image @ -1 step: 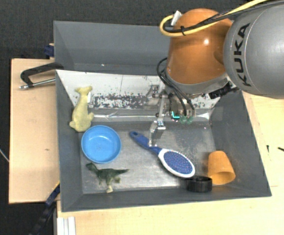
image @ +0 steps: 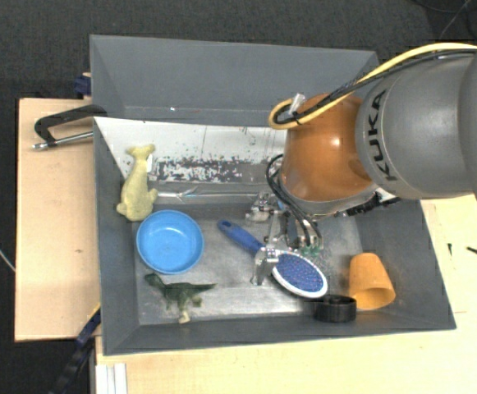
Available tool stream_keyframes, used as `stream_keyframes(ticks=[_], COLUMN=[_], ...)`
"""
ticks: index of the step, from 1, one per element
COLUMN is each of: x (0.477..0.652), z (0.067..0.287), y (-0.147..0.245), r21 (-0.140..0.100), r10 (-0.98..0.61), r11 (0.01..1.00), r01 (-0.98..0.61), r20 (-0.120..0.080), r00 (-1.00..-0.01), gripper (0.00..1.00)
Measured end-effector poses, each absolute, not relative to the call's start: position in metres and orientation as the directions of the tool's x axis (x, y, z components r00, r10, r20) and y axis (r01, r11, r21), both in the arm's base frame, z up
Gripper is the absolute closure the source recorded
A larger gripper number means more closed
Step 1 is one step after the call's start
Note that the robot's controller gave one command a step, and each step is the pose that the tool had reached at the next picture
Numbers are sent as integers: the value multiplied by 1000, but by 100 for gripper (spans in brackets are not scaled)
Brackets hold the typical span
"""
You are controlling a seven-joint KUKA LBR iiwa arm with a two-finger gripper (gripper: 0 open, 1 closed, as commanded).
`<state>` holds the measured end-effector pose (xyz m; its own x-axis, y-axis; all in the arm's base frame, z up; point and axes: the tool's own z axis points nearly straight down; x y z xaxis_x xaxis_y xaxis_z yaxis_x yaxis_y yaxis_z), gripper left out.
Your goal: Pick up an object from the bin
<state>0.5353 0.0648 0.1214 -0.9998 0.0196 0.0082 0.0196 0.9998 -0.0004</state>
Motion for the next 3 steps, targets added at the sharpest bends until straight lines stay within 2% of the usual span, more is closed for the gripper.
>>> stream_keyframes(ticks=[1,2,3], x=[541,544,545], z=[72,75,198], y=[42,41,48], r21=[4,5,4], r10=[147,148,146], r11=[989,989,989], r01=[146,148,146], r20=[-5,-18,-12], r00=[-989,-989,-989], gripper=[0,100,100])
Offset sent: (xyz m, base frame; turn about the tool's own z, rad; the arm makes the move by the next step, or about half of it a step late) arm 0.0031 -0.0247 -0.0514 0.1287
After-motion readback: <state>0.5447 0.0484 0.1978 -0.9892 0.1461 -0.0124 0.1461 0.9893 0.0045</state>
